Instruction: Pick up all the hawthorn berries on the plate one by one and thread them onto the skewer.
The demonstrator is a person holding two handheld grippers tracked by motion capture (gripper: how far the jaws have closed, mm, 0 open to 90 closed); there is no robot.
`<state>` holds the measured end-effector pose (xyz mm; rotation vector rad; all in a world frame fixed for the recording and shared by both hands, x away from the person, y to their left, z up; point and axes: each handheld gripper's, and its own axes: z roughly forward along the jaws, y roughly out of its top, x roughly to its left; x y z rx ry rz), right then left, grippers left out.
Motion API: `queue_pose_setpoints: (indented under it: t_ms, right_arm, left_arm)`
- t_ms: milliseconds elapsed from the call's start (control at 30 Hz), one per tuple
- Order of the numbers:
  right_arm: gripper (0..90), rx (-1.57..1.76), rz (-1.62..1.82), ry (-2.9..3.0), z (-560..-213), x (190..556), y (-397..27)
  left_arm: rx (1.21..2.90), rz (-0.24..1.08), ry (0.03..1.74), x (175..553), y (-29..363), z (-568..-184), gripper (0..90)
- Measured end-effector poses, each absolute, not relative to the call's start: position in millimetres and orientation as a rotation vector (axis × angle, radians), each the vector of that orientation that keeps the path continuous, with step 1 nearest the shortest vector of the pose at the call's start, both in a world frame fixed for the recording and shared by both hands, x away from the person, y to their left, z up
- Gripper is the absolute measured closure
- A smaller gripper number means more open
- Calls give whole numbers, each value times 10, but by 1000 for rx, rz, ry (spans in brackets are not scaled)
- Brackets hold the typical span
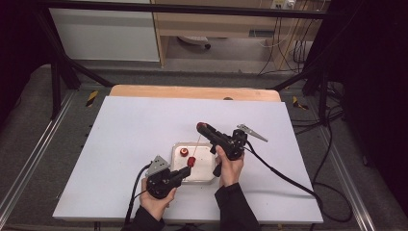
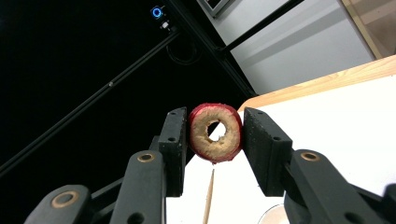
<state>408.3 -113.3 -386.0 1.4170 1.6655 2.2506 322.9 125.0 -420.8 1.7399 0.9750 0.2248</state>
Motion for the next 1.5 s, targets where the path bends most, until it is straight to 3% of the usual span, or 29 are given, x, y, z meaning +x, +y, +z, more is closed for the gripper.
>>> queue_pose_setpoints:
  t_ms: [1500]
  right_arm:
    - [617,1403,2245,1679,-3894,4072,-1111]
  left_arm:
    - [1737,222,982,3224,1252,-4214,883]
